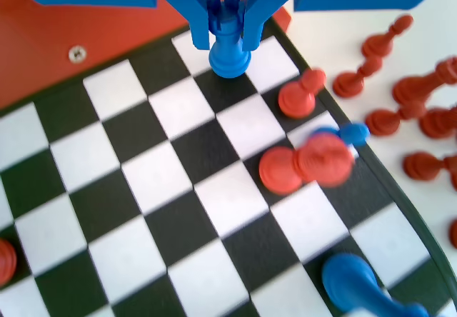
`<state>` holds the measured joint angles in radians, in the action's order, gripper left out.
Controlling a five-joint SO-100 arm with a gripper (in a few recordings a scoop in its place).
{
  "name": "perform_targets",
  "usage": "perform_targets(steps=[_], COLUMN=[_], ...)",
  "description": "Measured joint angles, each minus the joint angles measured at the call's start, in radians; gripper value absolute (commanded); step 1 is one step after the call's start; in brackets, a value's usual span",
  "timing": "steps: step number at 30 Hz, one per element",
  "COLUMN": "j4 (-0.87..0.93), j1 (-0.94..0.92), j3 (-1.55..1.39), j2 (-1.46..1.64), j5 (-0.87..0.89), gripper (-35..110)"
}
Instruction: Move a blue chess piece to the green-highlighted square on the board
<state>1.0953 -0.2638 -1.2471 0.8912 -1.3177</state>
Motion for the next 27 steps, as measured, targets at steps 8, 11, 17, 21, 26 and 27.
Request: perform_targets(steps=[8,11,17,21,26,27], j4=[-0.011,-0.015,-0.009,-0.005,-0.003,0.002], j1=[0.018,0.017,0.017,0.015,0.015,0.015], j3=[-0.023,-0.023,-0.023,-0.023,-0.023,-0.023], j2=[0.000,0.000,0.000,0.000,0.000,0.000], j5=[-0.008,-0.006,-0.012,-0.020,-0.020,-0.020], gripper=[2,4,10,12,14,14])
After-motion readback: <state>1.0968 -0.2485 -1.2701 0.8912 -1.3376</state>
